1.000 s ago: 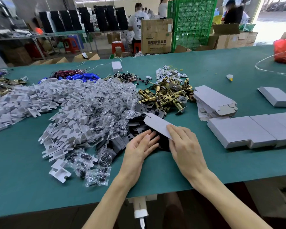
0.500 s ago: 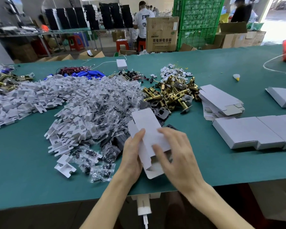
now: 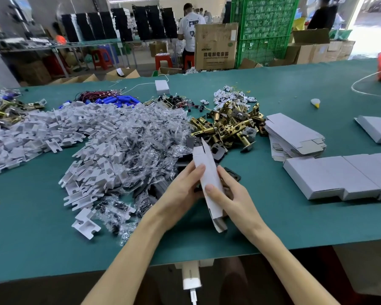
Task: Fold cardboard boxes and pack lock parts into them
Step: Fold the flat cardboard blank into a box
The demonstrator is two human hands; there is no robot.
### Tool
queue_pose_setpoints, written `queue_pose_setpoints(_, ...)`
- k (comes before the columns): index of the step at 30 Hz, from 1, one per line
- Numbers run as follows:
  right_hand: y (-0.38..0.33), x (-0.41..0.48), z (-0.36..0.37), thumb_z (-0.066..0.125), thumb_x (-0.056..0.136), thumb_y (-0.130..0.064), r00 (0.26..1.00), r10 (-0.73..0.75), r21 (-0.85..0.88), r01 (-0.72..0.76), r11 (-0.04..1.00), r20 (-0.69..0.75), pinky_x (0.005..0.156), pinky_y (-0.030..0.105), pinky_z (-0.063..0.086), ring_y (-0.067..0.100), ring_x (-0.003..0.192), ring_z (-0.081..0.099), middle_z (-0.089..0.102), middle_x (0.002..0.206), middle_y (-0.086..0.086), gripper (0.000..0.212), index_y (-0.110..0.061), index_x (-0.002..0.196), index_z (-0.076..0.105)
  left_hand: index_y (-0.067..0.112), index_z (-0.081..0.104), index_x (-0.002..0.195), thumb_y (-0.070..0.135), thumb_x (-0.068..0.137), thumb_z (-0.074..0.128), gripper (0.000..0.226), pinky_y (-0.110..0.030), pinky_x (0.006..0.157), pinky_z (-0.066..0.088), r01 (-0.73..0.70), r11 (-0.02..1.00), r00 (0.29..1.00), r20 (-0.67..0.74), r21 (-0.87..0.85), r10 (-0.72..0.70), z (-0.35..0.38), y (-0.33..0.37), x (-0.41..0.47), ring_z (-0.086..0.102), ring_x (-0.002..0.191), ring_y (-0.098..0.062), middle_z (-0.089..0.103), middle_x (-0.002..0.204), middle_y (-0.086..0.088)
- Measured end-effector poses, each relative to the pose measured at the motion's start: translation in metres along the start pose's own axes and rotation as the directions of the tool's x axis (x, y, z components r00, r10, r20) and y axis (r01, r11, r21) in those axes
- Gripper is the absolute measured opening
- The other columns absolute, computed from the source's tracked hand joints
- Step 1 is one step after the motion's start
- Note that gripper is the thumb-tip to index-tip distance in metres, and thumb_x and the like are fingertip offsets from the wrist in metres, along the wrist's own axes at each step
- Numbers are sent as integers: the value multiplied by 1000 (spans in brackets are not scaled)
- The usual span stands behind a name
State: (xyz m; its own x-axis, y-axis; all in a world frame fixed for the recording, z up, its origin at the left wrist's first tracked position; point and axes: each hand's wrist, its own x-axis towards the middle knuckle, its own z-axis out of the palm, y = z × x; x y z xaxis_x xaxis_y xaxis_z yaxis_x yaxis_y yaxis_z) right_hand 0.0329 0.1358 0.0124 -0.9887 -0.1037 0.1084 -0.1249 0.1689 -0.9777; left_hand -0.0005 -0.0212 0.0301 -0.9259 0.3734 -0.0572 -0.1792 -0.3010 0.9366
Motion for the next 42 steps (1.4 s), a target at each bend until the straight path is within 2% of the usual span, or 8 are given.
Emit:
queue_pose_setpoints(5,2,-1,-9,61,94,-47,995,-41,278,66,958,-93,91,39,56,25,108,70,73,119,7,47,-15,126,68,13,44,152,61,77,82,97,-38,100,55,-51,998,999,-10,32,51,2,-14,0,58,137,-22,60,148,-7)
queue_pose_setpoints(7,4,-1,-11,60,90,-54,993,23,414,28,910,-119,90,52,55,40,98,69,72,113,21,56,-6,117,70,11,45,152,39,84,85,84,-37,101,55,-55,994,998,-30,90,58,0,-19,1,58,136,-22,58,150,-8)
queue_pose_setpoints(9,4,-1,-11,59,91,-56,991,55,425,2,905,-123,85,47,57,35,91,71,73,107,23,58,-3,113,70,8,49,150,25,94,70,62,-37,104,54,-87,986,996,-16,139,90,-1,-24,0,59,135,-24,61,147,-6)
queue_pose_setpoints(15,7,-1,-11,53,99,-42,992,50,342,-8,940,-113,88,59,54,40,96,69,74,108,20,42,-7,108,74,5,60,135,21,94,71,46,-51,107,52,-67,989,994,-81,129,78,0,-24,-8,65,124,-40,71,130,-14)
queue_pose_setpoints(19,11,-3,-13,56,105,-17,991,1,323,44,945,-136,79,38,61,33,104,72,76,113,8,21,-11,120,69,1,61,132,5,94,68,39,-51,102,55,-62,990,988,-136,123,79,-2,-24,-9,68,115,-37,73,126,-17)
queue_pose_setpoints(25,11,-3,-11,56,105,-12,991,-4,331,48,942,-132,76,29,60,25,101,75,76,115,5,23,-15,126,65,0,65,126,0,95,65,30,-42,92,59,-63,992,983,-167,107,80,0,-23,-10,71,104,-28,74,122,-19)
queue_pose_setpoints(32,10,-2,-10,62,100,-29,979,12,315,54,947,-203,80,26,59,18,107,72,76,114,-2,35,-23,135,58,7,69,126,37,106,50,41,-40,93,60,-10,1000,979,-204,-23,6,0,-18,-11,73,108,-27,75,122,-14)
queue_pose_setpoints(42,1,-6,-8,66,97,-35,991,-29,301,68,951,-130,81,32,61,21,108,72,75,118,-1,55,-22,148,51,3,65,127,41,92,66,52,-41,91,62,-76,996,975,-212,-34,67,-1,-19,-11,71,111,-31,73,125,-18)
